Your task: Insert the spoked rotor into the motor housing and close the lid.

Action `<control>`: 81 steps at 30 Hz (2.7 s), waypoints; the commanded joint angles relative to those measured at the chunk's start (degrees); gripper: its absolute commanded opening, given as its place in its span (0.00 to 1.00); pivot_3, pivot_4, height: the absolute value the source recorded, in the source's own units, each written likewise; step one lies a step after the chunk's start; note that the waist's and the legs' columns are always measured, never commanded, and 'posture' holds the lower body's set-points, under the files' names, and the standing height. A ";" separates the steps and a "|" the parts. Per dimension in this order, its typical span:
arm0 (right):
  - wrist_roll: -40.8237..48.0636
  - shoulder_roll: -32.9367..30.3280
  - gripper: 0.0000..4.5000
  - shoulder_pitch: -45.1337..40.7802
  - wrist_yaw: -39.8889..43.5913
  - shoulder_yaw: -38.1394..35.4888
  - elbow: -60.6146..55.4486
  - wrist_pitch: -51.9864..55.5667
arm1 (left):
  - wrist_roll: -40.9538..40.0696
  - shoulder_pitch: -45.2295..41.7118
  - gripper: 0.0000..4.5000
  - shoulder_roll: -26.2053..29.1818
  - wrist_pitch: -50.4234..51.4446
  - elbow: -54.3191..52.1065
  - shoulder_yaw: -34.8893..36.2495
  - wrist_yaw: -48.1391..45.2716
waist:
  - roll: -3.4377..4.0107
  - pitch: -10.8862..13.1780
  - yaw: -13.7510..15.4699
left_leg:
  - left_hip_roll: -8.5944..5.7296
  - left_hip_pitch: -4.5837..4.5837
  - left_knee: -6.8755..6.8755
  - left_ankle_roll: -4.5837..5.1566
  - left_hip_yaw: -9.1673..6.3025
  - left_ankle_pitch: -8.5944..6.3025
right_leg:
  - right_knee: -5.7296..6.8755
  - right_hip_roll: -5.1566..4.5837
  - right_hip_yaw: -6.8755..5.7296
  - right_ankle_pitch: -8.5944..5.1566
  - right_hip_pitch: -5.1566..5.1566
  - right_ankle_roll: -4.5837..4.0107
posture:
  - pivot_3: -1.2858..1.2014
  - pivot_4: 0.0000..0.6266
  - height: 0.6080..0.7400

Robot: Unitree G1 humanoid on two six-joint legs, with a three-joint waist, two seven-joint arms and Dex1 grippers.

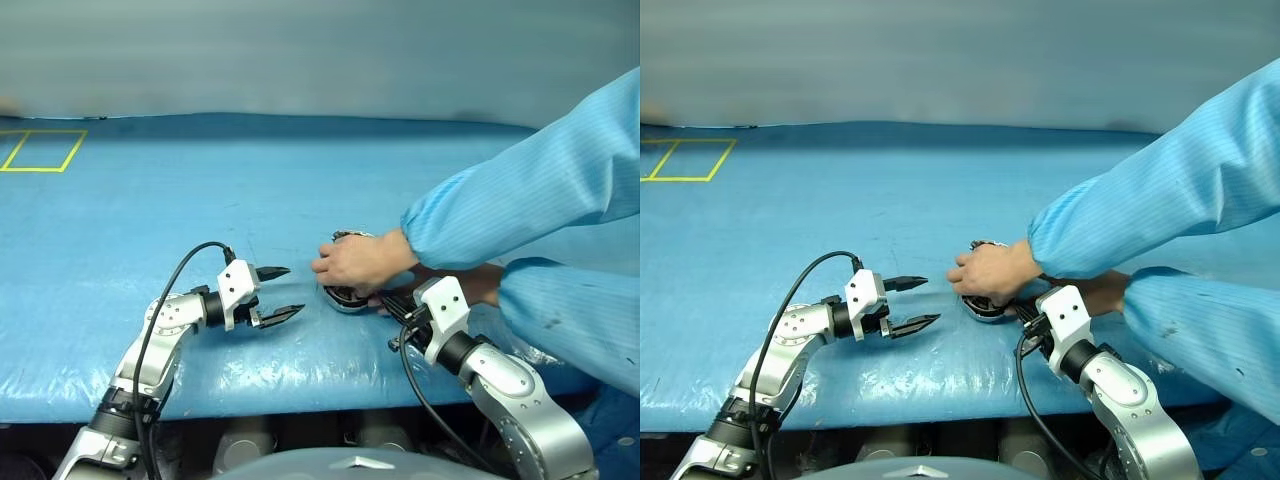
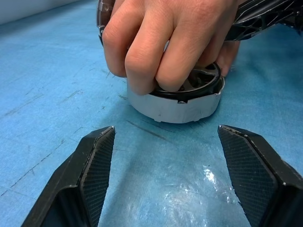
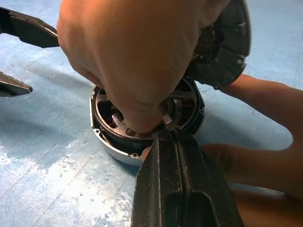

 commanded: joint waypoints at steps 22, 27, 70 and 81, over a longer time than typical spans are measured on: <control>-0.42 -0.21 0.00 -0.62 -0.62 -0.40 -1.30 0.15 | 0.92 -0.54 0.82 -0.67 -0.92 -0.34 -0.24 0.88 | 0.00 0.00 0.00 | 0.00 0.00 0.00 0.00 0.00 0.00 | 0.00 0.00 0.00 0.00 0.00 0.00 | 0.52 0.24 1.00; -0.56 -0.14 0.00 -0.79 -0.58 -0.34 -1.16 0.30 | 1.11 -0.31 0.82 -0.75 -1.05 -0.28 -0.28 1.07 | 0.00 0.00 0.00 | 0.00 0.00 0.00 0.00 0.00 0.00 | 0.00 0.00 0.00 0.00 0.00 0.00 | 0.52 0.24 1.00; -1.12 -0.13 0.00 -3.69 0.52 0.06 -0.19 1.00 | 3.02 -0.66 0.82 -0.74 -2.53 0.96 -1.18 2.73 | 0.00 0.00 0.00 | -0.01 0.00 0.00 0.00 0.00 0.00 | 0.00 0.01 0.00 0.01 0.01 0.00 | 0.52 0.24 1.00; -1.09 -0.15 0.00 -3.78 0.47 0.15 -0.36 1.29 | 2.88 -0.49 0.82 -0.80 -1.93 0.03 -1.06 3.09 | 0.00 0.00 0.00 | -0.01 0.00 0.00 0.00 0.00 0.00 | 0.00 0.01 0.00 0.01 0.02 0.00 | 0.52 0.24 1.00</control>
